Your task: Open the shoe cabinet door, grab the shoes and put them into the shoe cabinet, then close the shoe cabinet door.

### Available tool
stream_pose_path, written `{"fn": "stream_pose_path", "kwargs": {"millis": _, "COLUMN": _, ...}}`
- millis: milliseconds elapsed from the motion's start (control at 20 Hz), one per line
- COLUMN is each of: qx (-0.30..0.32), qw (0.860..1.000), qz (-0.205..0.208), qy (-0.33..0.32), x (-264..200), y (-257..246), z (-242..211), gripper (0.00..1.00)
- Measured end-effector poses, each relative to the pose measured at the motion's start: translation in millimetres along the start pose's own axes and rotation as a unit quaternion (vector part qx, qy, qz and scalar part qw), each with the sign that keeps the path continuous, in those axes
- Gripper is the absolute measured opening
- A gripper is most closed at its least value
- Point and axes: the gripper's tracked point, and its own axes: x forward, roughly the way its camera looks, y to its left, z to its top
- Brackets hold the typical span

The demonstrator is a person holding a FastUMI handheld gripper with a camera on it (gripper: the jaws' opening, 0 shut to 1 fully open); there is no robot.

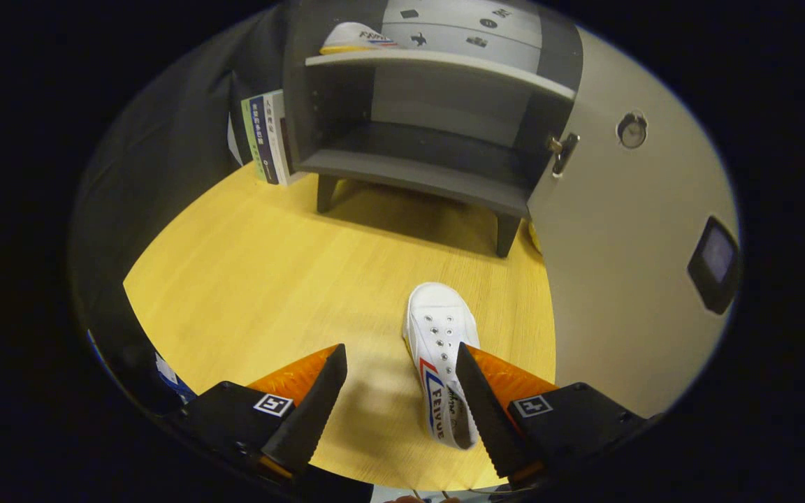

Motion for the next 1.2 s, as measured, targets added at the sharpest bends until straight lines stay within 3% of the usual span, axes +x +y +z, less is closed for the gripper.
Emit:
{"fn": "stream_pose_path", "kwargs": {"millis": 300, "qx": -0.019, "qw": 0.999, "qz": 0.018, "qy": 0.039, "x": 44.1, "y": 1.1, "z": -23.9, "gripper": 0.98}}
{"fn": "stream_pose_path", "kwargs": {"millis": 550, "qx": -0.027, "qw": 0.998, "qz": 0.001, "qy": 0.058, "x": 65.7, "y": -9.8, "z": -33.7, "gripper": 0.95}}
{"fn": "stream_pose_path", "kwargs": {"millis": 700, "qx": -0.041, "qw": 0.998, "qz": -0.024, "qy": 0.050, "x": 66.1, "y": -20.8, "z": -34.0, "gripper": 0.73}}
{"fn": "stream_pose_path", "kwargs": {"millis": 800, "qx": -0.045, "qw": 0.997, "qz": -0.025, "qy": 0.049, "x": 68.9, "y": -21.0, "z": -34.8, "gripper": 0.50}}
{"fn": "stream_pose_path", "kwargs": {"millis": 950, "qx": -0.051, "qw": 0.997, "qz": -0.020, "qy": 0.051, "x": 71.8, "y": -15.9, "z": -34.4, "gripper": 0.31}}
{"fn": "stream_pose_path", "kwargs": {"millis": 1000, "qx": -0.055, "qw": 0.997, "qz": -0.022, "qy": 0.056, "x": 71.3, "y": -14.9, "z": -36.0, "gripper": 0.31}}
{"fn": "stream_pose_path", "kwargs": {"millis": 1100, "qx": -0.049, "qw": 0.997, "qz": -0.021, "qy": 0.055, "x": 75.7, "y": -15.8, "z": -34.7, "gripper": 0.18}}
{"fn": "stream_pose_path", "kwargs": {"millis": 1150, "qx": -0.027, "qw": 0.998, "qz": -0.008, "qy": 0.058, "x": 63.1, "y": -9.1, "z": -36.2, "gripper": 0.12}}
{"fn": "stream_pose_path", "kwargs": {"millis": 1200, "qx": -0.003, "qw": 0.998, "qz": -0.003, "qy": 0.058, "x": 79.7, "y": -7.6, "z": -34.4, "gripper": 0.07}}
